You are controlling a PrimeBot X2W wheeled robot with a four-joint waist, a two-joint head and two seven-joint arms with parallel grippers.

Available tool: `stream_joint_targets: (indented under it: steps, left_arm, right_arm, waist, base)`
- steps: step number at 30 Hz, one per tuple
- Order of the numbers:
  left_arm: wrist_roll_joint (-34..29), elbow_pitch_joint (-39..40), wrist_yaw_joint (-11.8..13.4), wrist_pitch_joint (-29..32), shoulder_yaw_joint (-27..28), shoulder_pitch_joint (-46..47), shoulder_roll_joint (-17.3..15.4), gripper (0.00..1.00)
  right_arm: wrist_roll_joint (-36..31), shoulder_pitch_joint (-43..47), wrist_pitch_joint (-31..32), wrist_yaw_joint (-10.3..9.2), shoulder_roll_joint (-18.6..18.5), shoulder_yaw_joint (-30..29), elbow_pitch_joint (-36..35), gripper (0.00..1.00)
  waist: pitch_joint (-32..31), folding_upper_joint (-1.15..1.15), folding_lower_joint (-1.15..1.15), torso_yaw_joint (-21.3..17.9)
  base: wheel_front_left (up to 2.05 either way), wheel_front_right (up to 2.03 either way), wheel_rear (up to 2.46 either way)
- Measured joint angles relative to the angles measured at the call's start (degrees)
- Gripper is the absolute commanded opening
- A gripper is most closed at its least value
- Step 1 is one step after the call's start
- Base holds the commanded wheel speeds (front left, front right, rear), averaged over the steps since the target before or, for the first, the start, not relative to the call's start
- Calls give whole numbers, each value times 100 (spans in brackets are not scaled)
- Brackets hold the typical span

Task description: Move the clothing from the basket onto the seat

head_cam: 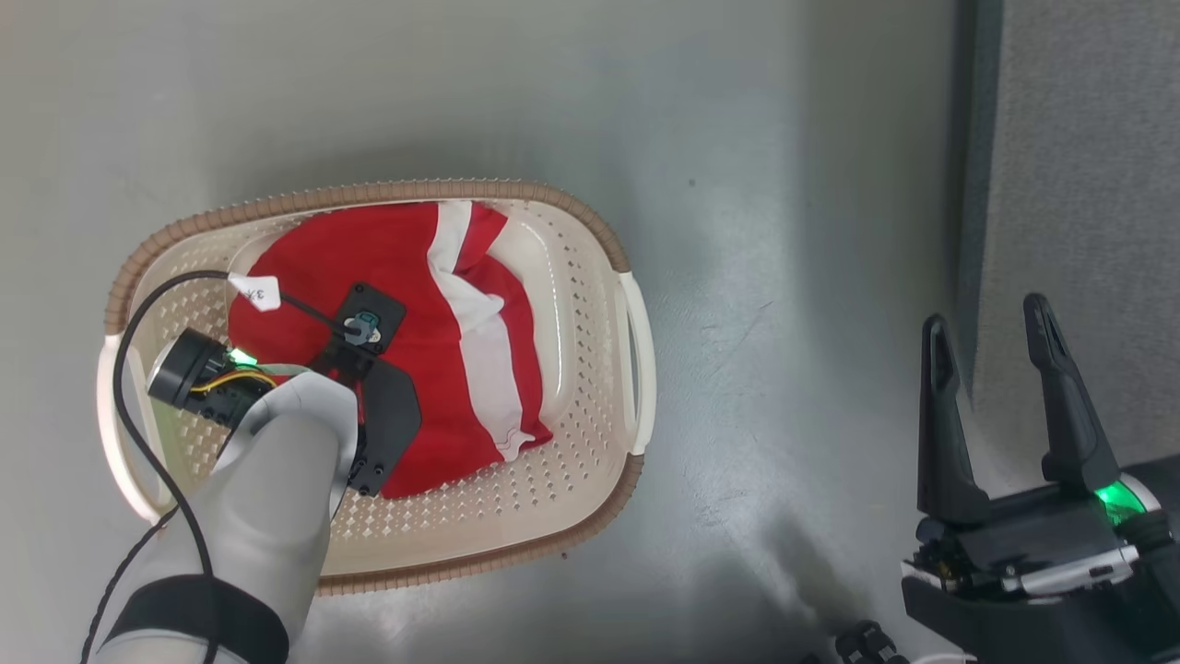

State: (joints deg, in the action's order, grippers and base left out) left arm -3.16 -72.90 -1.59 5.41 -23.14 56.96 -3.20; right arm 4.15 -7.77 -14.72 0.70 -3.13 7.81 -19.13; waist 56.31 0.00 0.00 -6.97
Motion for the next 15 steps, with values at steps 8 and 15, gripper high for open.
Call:
stream_joint_targets:
  steps: [8, 15]
  left_arm:
    - [33, -33, -94, -181, 19, -219, -118, 0]
    - [221, -58, -97, -363, 100, -513, -232, 0]
  right_arm:
    - [208, -437, 0, 15, 5, 24, 445, 100]
    - [371, -799, 0, 32, 12, 98, 877, 100]
  waist:
    - [-345, 0, 0, -125]
    - [-719, 0, 0, -246]
  base:
    - [0, 0, 0]
    - [0, 0, 0]
